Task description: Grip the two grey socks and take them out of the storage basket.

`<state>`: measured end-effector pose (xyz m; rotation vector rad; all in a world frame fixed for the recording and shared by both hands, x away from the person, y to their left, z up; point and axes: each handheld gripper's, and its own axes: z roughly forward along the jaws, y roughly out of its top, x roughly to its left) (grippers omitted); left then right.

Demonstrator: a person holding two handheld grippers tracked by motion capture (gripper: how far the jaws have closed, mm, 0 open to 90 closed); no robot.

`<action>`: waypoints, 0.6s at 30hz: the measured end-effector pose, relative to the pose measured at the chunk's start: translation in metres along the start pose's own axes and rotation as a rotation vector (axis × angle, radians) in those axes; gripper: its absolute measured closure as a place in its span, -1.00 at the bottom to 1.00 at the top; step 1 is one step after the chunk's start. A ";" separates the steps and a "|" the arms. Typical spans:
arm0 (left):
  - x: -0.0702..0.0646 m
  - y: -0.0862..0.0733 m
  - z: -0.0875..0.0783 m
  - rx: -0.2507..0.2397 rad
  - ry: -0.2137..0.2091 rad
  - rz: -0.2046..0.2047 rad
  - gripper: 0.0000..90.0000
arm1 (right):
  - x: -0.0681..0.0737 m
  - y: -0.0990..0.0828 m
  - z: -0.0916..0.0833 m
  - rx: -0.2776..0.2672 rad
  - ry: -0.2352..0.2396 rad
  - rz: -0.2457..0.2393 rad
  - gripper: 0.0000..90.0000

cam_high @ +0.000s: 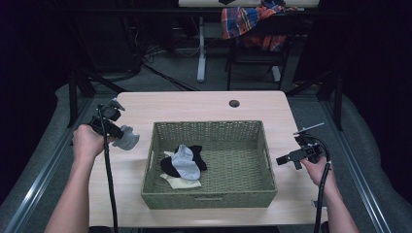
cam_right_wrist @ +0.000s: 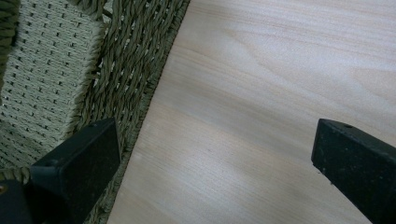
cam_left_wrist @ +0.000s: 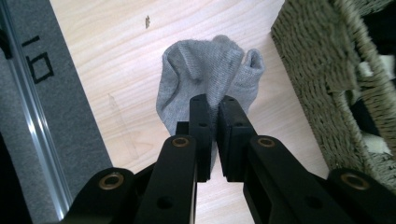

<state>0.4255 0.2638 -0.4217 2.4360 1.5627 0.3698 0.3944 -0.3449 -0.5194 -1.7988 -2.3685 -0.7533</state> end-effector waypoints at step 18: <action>0.002 -0.021 0.054 0.062 -0.052 -0.073 0.89 | -0.001 0.000 0.001 0.009 0.005 -0.006 -0.98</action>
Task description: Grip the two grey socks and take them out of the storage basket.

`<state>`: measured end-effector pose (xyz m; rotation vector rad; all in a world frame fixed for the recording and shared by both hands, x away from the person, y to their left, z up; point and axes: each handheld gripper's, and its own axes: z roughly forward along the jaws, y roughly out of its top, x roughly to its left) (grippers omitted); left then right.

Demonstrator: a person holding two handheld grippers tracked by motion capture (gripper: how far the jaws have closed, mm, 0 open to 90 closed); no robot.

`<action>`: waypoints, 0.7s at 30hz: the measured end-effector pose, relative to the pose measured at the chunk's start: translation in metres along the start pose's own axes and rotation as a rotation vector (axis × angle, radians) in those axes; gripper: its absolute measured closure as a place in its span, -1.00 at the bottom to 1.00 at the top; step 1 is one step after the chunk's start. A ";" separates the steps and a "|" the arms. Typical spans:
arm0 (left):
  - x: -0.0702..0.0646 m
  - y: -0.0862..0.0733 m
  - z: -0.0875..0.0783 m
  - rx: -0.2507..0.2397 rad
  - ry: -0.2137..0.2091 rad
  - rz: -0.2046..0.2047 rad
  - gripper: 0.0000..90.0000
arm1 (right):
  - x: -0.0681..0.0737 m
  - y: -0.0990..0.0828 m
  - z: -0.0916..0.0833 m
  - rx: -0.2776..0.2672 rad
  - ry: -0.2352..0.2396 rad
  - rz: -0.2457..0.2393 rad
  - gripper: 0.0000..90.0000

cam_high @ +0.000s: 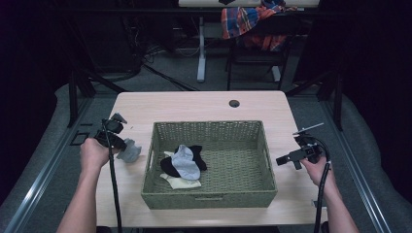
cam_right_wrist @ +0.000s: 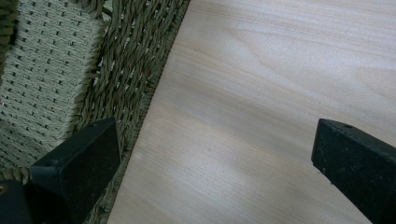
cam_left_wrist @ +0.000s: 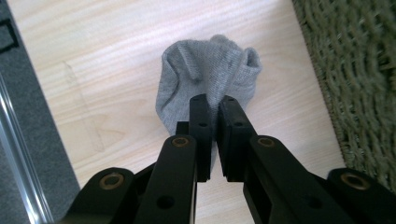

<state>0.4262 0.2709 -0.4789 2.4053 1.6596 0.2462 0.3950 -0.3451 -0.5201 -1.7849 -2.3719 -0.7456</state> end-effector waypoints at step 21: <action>0.017 -0.013 0.011 -0.024 -0.033 -0.130 -0.03 | 0.000 0.000 0.001 -0.003 0.001 0.007 -0.98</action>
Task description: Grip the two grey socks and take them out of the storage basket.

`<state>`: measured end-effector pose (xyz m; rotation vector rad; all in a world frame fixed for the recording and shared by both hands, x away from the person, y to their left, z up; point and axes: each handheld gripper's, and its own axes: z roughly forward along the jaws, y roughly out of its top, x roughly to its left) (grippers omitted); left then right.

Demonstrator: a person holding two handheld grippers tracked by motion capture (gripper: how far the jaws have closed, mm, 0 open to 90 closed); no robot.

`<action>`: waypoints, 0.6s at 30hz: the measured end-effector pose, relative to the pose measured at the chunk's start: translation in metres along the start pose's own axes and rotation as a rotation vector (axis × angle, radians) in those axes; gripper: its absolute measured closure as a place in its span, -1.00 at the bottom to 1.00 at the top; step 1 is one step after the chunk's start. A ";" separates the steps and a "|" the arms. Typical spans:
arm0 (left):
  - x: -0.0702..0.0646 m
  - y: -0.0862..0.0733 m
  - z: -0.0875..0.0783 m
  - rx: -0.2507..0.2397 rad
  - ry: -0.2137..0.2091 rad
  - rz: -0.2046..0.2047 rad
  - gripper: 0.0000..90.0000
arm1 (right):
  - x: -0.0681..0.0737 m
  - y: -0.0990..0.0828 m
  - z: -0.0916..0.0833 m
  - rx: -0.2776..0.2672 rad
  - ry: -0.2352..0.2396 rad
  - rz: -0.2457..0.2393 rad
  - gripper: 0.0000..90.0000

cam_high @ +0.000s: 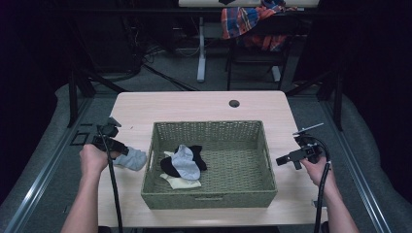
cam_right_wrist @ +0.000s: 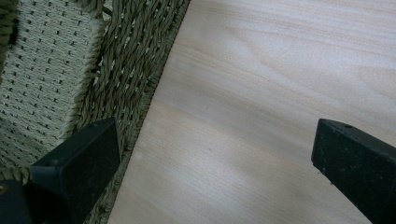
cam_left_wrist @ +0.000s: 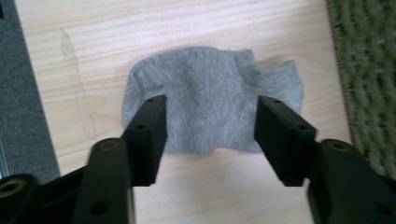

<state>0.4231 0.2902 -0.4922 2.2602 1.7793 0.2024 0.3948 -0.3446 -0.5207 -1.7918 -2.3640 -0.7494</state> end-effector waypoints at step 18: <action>-0.096 0.018 -0.087 -0.186 -0.025 0.331 -0.78 | -0.001 0.001 -0.002 0.031 0.002 -0.026 -0.98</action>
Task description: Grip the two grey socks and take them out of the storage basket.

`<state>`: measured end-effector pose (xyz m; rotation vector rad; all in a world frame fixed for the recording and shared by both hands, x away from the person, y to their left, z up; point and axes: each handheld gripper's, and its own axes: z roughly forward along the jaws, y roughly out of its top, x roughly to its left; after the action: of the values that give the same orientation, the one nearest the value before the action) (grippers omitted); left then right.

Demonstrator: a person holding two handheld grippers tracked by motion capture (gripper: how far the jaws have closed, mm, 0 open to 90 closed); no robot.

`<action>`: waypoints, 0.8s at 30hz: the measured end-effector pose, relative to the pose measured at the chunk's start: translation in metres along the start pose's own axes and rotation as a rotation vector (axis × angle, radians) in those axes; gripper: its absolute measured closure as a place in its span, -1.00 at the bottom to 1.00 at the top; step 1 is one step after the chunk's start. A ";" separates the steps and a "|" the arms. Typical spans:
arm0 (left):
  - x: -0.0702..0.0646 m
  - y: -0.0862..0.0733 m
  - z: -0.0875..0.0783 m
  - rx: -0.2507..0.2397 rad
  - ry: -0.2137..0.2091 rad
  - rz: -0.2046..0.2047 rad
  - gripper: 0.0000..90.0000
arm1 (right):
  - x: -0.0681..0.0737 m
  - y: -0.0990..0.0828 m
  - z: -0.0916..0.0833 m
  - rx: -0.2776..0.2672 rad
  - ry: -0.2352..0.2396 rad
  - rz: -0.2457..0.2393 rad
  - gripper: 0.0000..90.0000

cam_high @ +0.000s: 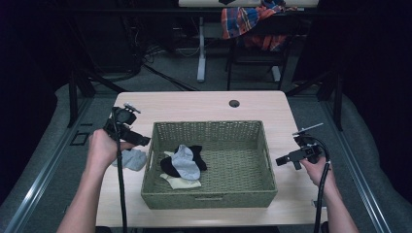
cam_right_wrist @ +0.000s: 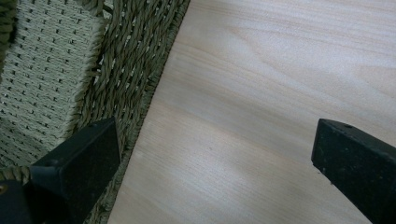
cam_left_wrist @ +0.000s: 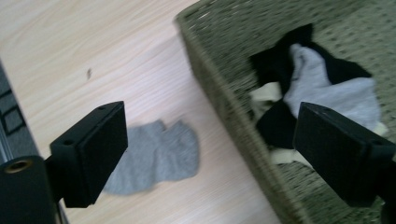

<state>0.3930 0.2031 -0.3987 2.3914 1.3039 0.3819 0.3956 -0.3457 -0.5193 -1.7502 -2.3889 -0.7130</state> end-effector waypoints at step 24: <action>-0.081 0.029 0.067 0.116 -0.167 0.310 -0.61 | 0.000 0.000 0.001 -0.011 -0.002 0.010 -0.98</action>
<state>0.3992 0.1060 -0.4488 2.6647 0.9063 0.1891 0.3953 -0.3452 -0.5202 -1.7662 -2.3805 -0.7249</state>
